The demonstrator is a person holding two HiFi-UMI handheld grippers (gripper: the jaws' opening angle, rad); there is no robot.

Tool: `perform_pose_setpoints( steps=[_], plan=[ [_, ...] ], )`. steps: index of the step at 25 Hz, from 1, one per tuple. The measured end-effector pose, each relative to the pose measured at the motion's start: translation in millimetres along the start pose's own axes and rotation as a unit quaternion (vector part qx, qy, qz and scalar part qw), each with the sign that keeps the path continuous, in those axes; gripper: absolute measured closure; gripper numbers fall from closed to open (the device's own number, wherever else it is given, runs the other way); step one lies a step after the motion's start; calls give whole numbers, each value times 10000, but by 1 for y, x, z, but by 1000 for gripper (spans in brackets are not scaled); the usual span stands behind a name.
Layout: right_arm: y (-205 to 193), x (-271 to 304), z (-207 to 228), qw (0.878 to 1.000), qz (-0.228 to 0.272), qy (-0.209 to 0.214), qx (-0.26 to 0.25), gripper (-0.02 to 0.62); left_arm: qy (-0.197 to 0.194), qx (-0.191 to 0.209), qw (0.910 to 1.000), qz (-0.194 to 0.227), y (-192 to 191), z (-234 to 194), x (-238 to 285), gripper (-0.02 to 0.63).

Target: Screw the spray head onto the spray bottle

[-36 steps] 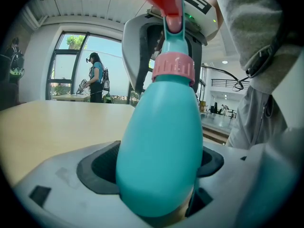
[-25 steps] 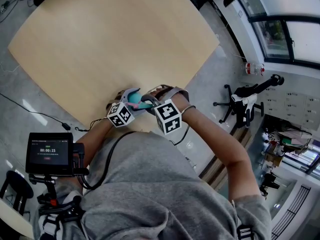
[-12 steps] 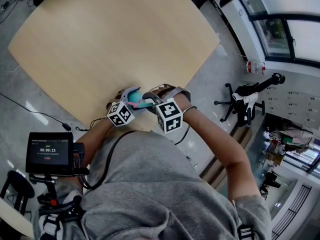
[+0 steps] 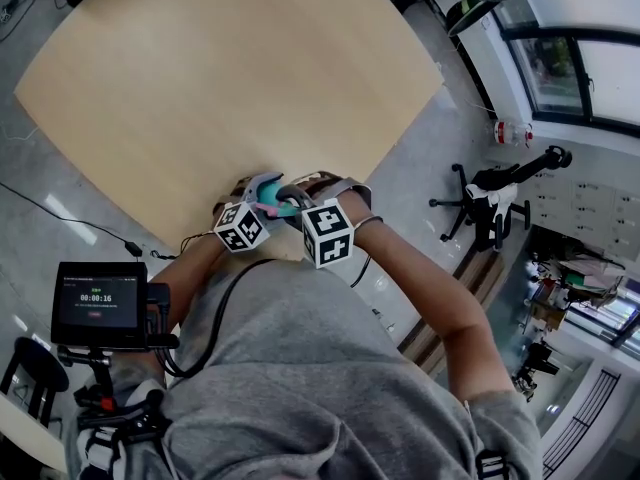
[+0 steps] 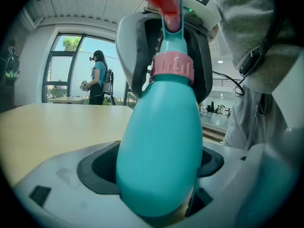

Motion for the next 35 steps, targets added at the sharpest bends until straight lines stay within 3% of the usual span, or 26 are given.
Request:
perform_pose_setpoints(
  steps=[19, 35],
  plan=[
    [5, 4, -10, 9984, 126, 458, 304, 400, -40, 102, 9999, -54, 6, 12, -3, 195],
    [11, 10, -12, 9968, 244, 429, 623, 380, -4, 125, 9999, -119, 6, 14, -5, 195]
  ],
)
Point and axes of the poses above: the fingertips, and each gripper's own axes: x forward along the fingers, z to its right, y out of its top, the point moved 1 cm from there along -x, backward along the fingers, and after that the axes turned 13 degrees about -y, right-handed, at the moved point
